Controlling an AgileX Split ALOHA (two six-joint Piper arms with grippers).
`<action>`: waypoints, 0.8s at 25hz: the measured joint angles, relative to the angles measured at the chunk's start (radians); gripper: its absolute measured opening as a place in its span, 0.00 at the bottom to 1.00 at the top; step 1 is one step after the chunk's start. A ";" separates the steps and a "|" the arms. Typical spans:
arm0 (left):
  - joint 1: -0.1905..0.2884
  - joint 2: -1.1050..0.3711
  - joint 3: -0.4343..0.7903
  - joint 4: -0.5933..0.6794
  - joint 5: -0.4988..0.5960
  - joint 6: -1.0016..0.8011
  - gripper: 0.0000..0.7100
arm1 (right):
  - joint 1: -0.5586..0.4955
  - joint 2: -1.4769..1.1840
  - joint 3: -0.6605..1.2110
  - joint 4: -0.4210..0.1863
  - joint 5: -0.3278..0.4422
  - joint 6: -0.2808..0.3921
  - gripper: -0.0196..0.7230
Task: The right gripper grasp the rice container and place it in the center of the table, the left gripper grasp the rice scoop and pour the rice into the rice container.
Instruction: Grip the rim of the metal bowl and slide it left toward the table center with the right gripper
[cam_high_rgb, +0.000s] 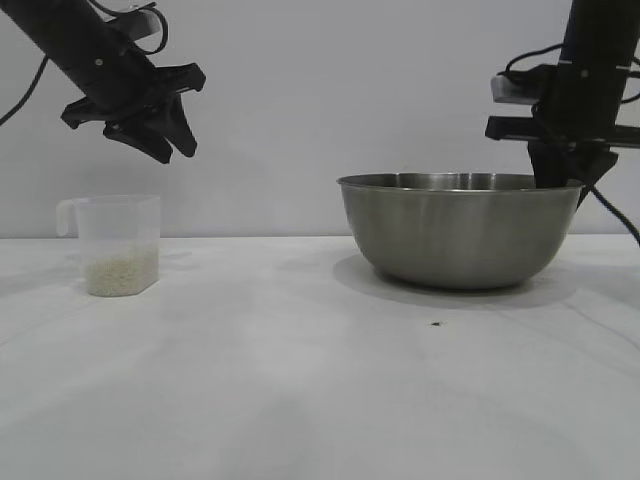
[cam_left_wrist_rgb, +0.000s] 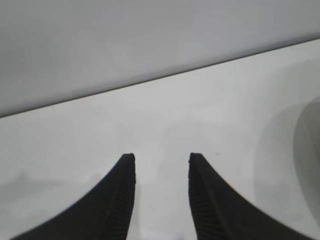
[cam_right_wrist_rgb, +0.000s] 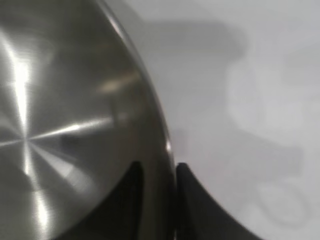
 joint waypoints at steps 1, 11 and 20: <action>0.000 0.000 0.000 0.002 0.004 0.000 0.31 | 0.000 0.000 0.000 0.009 0.003 -0.002 0.03; 0.000 0.000 0.000 0.021 0.018 -0.002 0.31 | 0.131 -0.044 0.015 -0.037 0.110 -0.006 0.03; 0.000 -0.007 0.000 0.022 0.022 -0.025 0.31 | 0.268 -0.148 0.221 -0.050 0.092 -0.007 0.03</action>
